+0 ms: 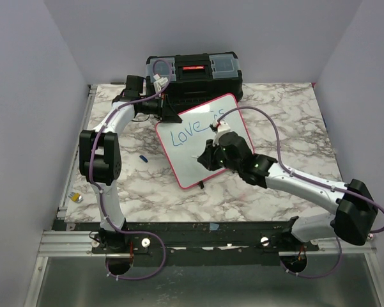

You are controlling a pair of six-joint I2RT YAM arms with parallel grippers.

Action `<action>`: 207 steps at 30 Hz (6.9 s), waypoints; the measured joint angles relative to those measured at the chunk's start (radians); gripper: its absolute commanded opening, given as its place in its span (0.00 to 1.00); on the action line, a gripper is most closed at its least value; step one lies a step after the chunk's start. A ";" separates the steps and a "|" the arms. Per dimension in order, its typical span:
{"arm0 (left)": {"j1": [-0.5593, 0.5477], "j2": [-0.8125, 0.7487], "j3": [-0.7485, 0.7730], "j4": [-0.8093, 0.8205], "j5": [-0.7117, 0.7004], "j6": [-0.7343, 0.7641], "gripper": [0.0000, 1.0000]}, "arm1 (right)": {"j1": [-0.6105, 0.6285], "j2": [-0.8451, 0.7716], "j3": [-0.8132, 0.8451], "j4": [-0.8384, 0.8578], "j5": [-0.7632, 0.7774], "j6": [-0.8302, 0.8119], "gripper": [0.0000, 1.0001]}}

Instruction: Write a sentence on the whiteboard

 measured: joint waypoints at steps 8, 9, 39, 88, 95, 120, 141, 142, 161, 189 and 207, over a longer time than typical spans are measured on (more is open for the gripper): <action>0.000 0.000 0.000 0.000 -0.010 -0.008 0.00 | 0.097 0.041 -0.011 0.072 0.054 -0.002 0.01; 0.000 0.000 0.000 0.000 -0.011 -0.008 0.00 | 0.105 0.047 -0.013 0.085 0.060 -0.002 0.01; -0.001 -0.025 -0.015 0.001 -0.050 -0.008 0.00 | 0.168 0.238 0.064 0.132 0.250 -0.035 0.01; 0.001 -0.044 -0.058 0.049 -0.071 -0.031 0.00 | 0.176 0.267 0.107 0.084 0.298 0.029 0.01; 0.001 -0.072 -0.088 0.076 -0.071 -0.048 0.00 | 0.180 0.248 0.083 0.079 0.296 0.051 0.01; -0.005 -0.118 -0.133 0.134 -0.069 -0.063 0.00 | 0.182 0.167 0.100 -0.009 0.381 0.021 0.01; -0.005 -0.158 -0.174 0.180 -0.039 -0.063 0.00 | 0.181 0.209 0.092 0.033 0.437 0.017 0.01; -0.005 -0.158 -0.175 0.180 -0.037 -0.063 0.00 | 0.181 0.211 0.097 0.033 0.439 0.017 0.01; -0.004 -0.160 -0.181 0.196 -0.021 -0.062 0.00 | 0.181 0.224 0.114 0.040 0.459 0.019 0.01; -0.003 -0.160 -0.182 0.198 -0.021 -0.063 0.00 | 0.181 0.191 0.052 0.031 0.457 0.069 0.01; -0.003 -0.160 -0.182 0.198 -0.021 -0.063 0.00 | 0.181 0.236 0.134 0.028 0.491 0.031 0.01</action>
